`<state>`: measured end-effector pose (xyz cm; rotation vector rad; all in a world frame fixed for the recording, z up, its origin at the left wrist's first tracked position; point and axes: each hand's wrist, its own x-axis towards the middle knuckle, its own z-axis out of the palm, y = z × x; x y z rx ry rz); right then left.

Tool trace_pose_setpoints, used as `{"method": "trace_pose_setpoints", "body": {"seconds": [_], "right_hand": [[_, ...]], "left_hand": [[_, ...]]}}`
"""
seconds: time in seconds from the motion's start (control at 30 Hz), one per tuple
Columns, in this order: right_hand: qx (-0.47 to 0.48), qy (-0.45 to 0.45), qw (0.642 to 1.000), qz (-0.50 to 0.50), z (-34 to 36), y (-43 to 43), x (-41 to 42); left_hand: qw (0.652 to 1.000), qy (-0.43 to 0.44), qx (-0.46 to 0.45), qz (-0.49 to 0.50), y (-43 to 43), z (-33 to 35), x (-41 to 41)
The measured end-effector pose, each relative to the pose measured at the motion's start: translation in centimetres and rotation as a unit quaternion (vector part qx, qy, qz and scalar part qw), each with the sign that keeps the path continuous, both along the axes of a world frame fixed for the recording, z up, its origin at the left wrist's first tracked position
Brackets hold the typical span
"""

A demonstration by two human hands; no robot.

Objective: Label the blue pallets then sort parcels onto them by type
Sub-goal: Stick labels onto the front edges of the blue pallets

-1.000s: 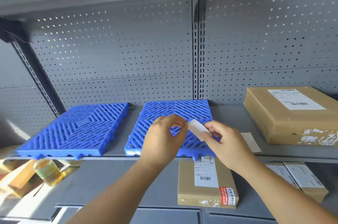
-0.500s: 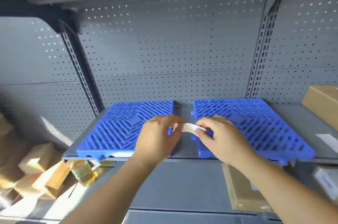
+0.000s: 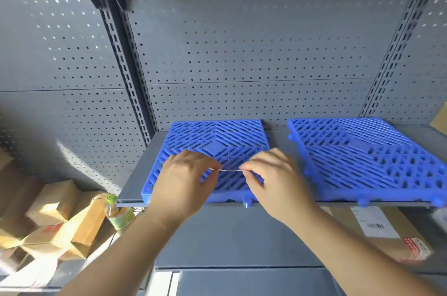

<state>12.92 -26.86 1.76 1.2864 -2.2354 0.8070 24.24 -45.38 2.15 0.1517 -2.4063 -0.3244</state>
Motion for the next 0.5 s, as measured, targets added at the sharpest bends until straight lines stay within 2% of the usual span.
{"method": "trace_pose_setpoints", "body": {"seconds": [0.1,0.23,0.5], "right_hand": [[0.032,0.023,0.999,0.001,-1.0,-0.9,1.0],[0.022,0.015,1.0,-0.003,-2.3,-1.6,2.2],[0.007,0.005,1.0,-0.005,-3.7,-1.9,3.0]], "left_hand": [[0.999,-0.01,-0.03,0.008,-1.1,-0.6,1.3],[0.998,-0.026,-0.054,0.001,-1.9,-1.7,2.7],[0.999,-0.018,-0.03,-0.011,-2.7,-3.8,3.3]]}}
